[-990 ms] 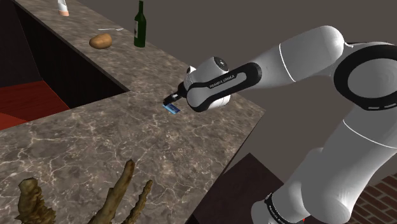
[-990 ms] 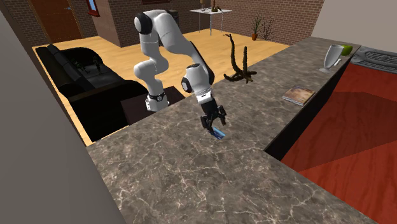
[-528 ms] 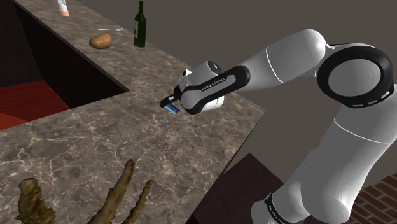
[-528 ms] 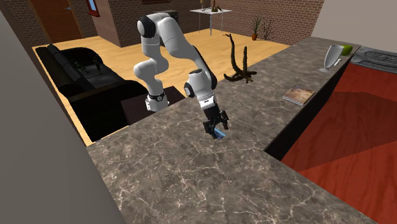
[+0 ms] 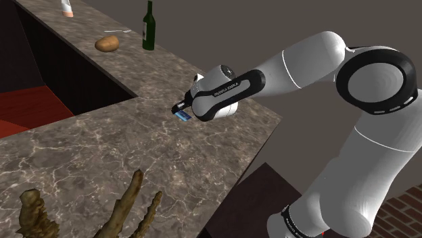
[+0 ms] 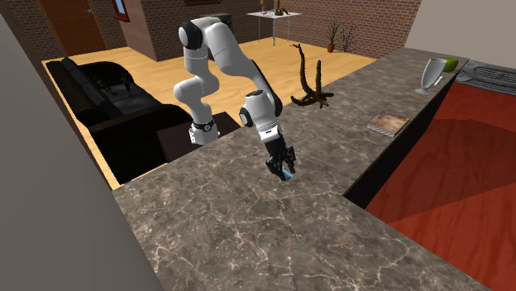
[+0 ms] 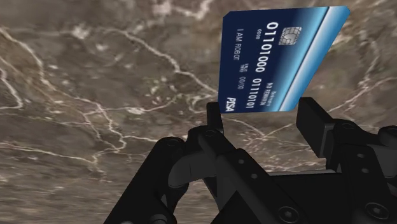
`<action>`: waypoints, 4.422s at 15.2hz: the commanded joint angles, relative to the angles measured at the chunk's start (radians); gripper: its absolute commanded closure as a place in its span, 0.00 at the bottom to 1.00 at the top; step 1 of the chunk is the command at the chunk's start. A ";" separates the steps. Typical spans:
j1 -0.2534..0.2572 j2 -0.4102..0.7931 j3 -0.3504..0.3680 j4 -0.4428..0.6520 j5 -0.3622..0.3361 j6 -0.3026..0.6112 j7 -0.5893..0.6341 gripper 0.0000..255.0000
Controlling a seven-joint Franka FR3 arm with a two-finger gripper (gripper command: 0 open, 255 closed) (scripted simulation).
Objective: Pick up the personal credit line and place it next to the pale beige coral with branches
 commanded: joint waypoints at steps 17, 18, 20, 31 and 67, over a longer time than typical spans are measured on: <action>0.049 -0.103 -0.065 0.018 -0.079 -0.122 0.073 1.00; 0.051 -0.112 -0.069 0.021 -0.087 -0.135 0.080 1.00; 0.055 -0.130 -0.074 0.028 -0.101 -0.160 0.092 1.00; 0.061 -0.217 -0.088 0.084 -0.159 -0.301 0.140 1.00; 0.057 -0.326 -0.088 0.451 -0.212 -0.776 0.189 1.00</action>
